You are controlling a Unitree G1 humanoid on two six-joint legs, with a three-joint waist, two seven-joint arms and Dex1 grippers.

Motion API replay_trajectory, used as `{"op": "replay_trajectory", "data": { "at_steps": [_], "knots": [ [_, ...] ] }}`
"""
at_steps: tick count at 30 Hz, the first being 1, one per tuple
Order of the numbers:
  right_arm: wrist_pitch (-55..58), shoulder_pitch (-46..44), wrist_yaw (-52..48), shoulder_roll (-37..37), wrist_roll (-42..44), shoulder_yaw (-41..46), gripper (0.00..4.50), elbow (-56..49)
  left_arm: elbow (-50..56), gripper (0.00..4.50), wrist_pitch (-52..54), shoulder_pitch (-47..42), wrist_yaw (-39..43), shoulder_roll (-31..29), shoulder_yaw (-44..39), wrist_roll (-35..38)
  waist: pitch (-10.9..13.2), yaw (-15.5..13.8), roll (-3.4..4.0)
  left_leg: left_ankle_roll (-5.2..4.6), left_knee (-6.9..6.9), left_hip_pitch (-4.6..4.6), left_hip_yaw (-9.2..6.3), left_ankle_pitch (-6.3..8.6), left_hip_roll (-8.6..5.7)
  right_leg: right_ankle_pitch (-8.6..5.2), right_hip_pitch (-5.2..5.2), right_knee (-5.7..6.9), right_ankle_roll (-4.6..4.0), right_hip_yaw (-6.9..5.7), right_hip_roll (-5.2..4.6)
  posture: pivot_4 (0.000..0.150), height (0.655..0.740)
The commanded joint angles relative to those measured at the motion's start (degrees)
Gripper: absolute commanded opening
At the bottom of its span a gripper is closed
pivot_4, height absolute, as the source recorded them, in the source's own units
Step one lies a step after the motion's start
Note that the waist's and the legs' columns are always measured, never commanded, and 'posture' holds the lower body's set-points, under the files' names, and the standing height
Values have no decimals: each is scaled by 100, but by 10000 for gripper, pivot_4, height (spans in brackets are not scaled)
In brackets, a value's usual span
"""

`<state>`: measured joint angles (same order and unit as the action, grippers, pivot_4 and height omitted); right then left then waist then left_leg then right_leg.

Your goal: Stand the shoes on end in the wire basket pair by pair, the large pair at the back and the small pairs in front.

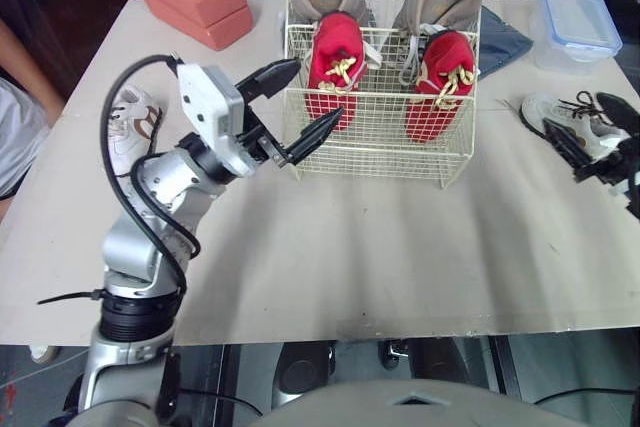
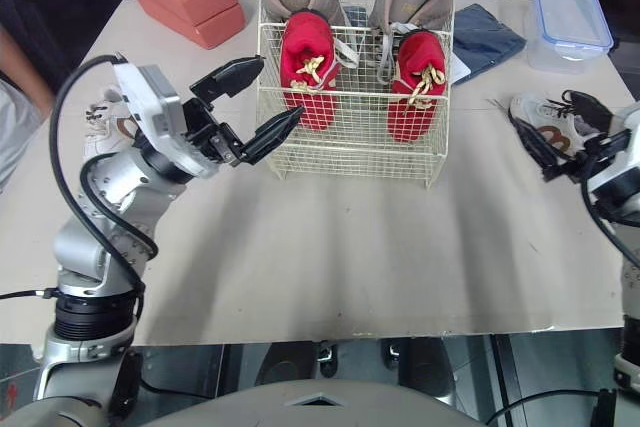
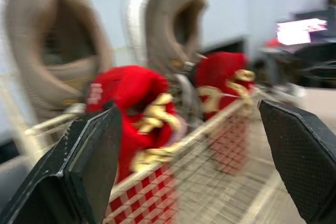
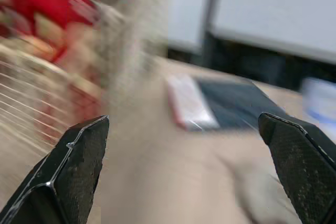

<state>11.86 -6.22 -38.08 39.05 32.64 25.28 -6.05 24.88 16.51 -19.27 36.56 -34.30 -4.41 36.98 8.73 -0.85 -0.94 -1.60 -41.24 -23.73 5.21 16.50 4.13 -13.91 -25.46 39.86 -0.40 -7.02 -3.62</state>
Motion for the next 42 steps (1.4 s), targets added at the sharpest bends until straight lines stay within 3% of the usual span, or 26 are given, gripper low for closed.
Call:
{"op": "replay_trajectory", "data": {
  "at_steps": [1,7,12,17,27,38,40,42],
  "knots": [
    [-329,-538,-476,557,-376,81,45000,1481,484,44652,1181,-352,232,-636,-302,1078,18,9,0,1,0,-1,1,-1,1,1,-3,0,0,2,2,1500,6860],
    [-652,-1403,-953,1056,-882,-161,45000,3643,710,44652,2213,-576,372,-1338,-703,2118,51,7,8,23,4,0,12,-14,2,0,-8,-2,0,12,4,1500,6860],
    [-847,-2192,-1224,1289,-1277,-384,45000,5173,764,44652,2652,-687,708,-1863,-935,2493,75,20,12,30,1,1,31,-18,1,2,-14,1,2,27,1,1500,6860],
    [-1077,-2871,-1261,1422,-1571,-487,45000,6306,791,44652,2700,-931,995,-1984,-963,2708,82,14,15,34,0,1,35,-20,1,2,-16,2,2,29,2,1500,6860],
    [-1172,-3359,-1468,1486,-1852,-588,45000,7266,620,44652,2808,-1405,1094,-1800,-647,2721,83,15,15,41,-2,3,41,-24,1,3,-15,4,2,35,1,1500,6860],
    [-1277,-3723,-1622,1317,-1900,-579,45000,7585,568,44652,2773,-1456,1272,-1712,-525,2506,85,29,17,49,-2,3,47,-28,2,3,-16,5,2,38,2,1500,6860],
    [-1288,-3748,-1731,1303,-1969,-649,39360,7589,571,45000,2768,-1453,1296,-1694,-508,2474,85,27,17,49,-2,3,47,-29,2,3,-16,5,2,37,2,1500,6860],
    [-1322,-3750,-1814,1301,-2050,-720,30615,7593,580,45000,2768,-1453,1302,-1672,-492,2454,85,26,17,49,-2,3,47,-29,3,3,-16,5,2,37,1,1500,6860]
  ]
}}
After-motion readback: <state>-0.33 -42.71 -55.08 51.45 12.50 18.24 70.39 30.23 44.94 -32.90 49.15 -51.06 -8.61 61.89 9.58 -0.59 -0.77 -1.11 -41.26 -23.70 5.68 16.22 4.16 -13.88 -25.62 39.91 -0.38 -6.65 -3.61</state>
